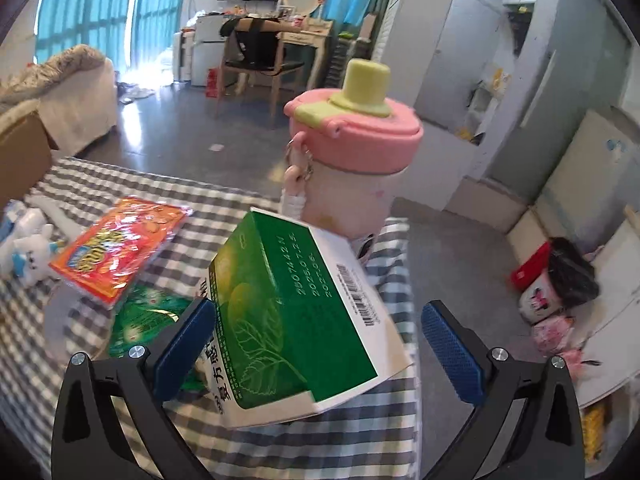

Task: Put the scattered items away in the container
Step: 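Grasp the green medicine box with the right gripper, then grasp the white bunny figure with the left gripper while right holds the box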

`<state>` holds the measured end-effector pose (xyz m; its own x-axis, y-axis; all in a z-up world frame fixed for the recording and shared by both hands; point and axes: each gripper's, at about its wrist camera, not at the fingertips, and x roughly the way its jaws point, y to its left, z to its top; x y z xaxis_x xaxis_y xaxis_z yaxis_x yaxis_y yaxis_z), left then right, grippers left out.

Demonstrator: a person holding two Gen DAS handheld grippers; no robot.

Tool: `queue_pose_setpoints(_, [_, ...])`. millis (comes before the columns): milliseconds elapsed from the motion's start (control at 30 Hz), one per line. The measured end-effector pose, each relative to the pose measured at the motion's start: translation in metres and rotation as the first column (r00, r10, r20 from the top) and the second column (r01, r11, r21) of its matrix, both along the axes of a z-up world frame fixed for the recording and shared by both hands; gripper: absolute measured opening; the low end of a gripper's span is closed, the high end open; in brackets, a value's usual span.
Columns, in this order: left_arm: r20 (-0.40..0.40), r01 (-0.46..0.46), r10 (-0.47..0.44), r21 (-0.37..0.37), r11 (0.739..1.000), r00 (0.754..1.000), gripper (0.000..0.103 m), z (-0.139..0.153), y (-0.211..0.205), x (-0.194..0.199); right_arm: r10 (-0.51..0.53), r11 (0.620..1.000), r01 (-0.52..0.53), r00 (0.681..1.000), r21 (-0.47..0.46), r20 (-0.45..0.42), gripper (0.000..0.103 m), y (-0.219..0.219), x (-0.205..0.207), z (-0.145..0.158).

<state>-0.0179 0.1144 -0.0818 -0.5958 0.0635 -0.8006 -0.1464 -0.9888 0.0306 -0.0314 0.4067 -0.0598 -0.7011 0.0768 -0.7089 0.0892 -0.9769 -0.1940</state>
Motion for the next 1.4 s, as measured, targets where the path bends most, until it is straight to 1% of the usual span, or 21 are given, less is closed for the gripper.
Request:
queue_pose_setpoints(67, [0.003,0.003,-0.003,0.000,1.000,1.000,0.103,-0.001,0.001,0.000,0.031,0.999,-0.031,0.999,-0.027,0.017,0.103,-0.003,0.003,-0.002])
queue_pose_setpoints(167, [0.008,0.003,-0.003,-0.002,1.000,1.000,0.103,-0.001,0.001,-0.001,0.115,0.991,-0.116,0.993,-0.074,-0.019,0.103,-0.015,0.021,0.005])
queue_pose_setpoints(267, [0.014,0.004,-0.004,-0.003,1.000,1.000,0.103,-0.003,0.001,0.000,0.120,0.992,-0.122,0.991,-0.043,-0.056,0.103,-0.023,0.029,0.010])
queue_pose_setpoints(300, [0.016,0.006,-0.006,-0.001,1.000,1.000,0.103,-0.003,0.001,0.000,0.116,0.992,-0.117,0.992,-0.034,-0.052,0.103,-0.022,0.027,0.009])
queue_pose_setpoints(467, [0.021,0.009,-0.010,0.005,1.000,1.000,0.103,-0.003,0.001,0.002,0.104,0.995,-0.103,0.994,-0.018,0.036,0.103,-0.016,0.005,-0.017])
queue_pose_setpoints(533, [0.021,0.003,-0.003,0.006,1.000,1.000,0.103,-0.003,0.000,0.001,0.106,0.993,-0.104,0.993,-0.051,0.047,0.103,-0.011,0.000,-0.025])
queue_pose_setpoints(600, [0.021,-0.007,0.006,0.007,1.000,1.000,0.103,-0.002,-0.004,0.000,0.114,0.990,-0.110,0.993,-0.085,0.041,0.102,-0.011,-0.003,-0.026])
queue_pose_setpoints(667, [0.014,-0.019,0.019,0.009,1.000,1.000,0.103,0.002,-0.012,0.000,0.121,0.986,-0.117,0.992,-0.122,0.033,0.087,-0.013,-0.001,-0.024])
queue_pose_setpoints(733, [-0.006,-0.032,0.032,0.006,0.999,0.999,0.103,0.007,-0.021,0.001,0.114,0.984,-0.112,0.993,-0.140,0.007,0.081,-0.016,0.005,-0.019])
queue_pose_setpoints(867, [-0.032,-0.051,0.050,-0.004,0.999,0.998,0.103,0.014,-0.040,0.003,0.094,0.980,-0.103,0.994,-0.173,-0.059,0.079,-0.019,0.023,-0.002])
queue_pose_setpoints(967, [-0.024,-0.011,0.011,0.003,1.000,1.000,0.102,0.014,-0.042,0.006,0.072,0.967,-0.096,0.991,-0.235,-0.110,0.079,-0.014,0.039,0.014])
queue_pose_setpoints(1033, [-0.023,0.053,-0.053,-0.001,0.999,0.998,0.102,0.012,-0.032,0.008,0.070,0.959,-0.100,0.990,-0.266,-0.122,0.079,-0.015,0.045,0.021])
queue_pose_setpoints(1067, [-0.023,0.098,-0.099,-0.009,0.995,0.995,0.102,0.011,-0.025,0.008,0.078,0.953,-0.109,0.990,-0.283,-0.119,0.079,-0.015,0.048,0.023])
queue_pose_setpoints(1133, [-0.035,0.197,-0.199,-0.043,0.979,0.979,0.102,0.009,-0.007,0.007,0.086,0.945,-0.116,0.990,-0.305,-0.111,0.079,-0.014,0.051,0.024])
queue_pose_setpoints(1167, [-0.052,0.259,-0.263,-0.073,0.963,0.963,0.102,0.008,0.005,0.006,0.090,0.943,-0.119,0.990,-0.312,-0.106,0.079,-0.016,0.051,0.024])
queue_pose_setpoints(1200, [-0.076,0.324,-0.334,-0.116,0.939,0.940,0.102,0.006,0.016,0.005,0.095,0.938,-0.122,0.991,-0.323,-0.098,0.079,-0.017,0.052,0.022])
queue_pose_setpoints(1233, [-0.082,0.369,-0.382,-0.140,0.919,0.921,0.102,0.004,0.022,0.004,0.104,0.927,-0.128,0.991,-0.354,-0.084,0.079,-0.017,0.053,0.019])
queue_pose_setpoints(1300, [-0.068,0.476,-0.498,-0.208,0.855,0.865,0.102,-0.008,0.038,-0.003,0.108,0.898,-0.124,0.992,-0.421,-0.060,0.079,-0.011,0.054,0.014])
queue_pose_setpoints(1333, [-0.054,0.499,-0.522,-0.227,0.837,0.851,0.102,-0.013,0.041,-0.006,0.112,0.883,-0.121,0.993,-0.453,-0.048,0.079,-0.008,0.054,0.013])
queue_pose_setpoints(1367, [-0.033,0.519,-0.543,-0.250,0.817,0.839,0.102,-0.020,0.045,-0.010,0.105,0.876,-0.113,0.994,-0.470,-0.043,0.079,-0.005,0.056,0.012])
queue_pose_setpoints(1400, [-0.015,0.530,-0.554,-0.269,0.804,0.833,0.102,-0.027,0.048,-0.015,0.100,0.873,-0.108,0.994,-0.475,-0.042,0.079,-0.002,0.056,0.012])
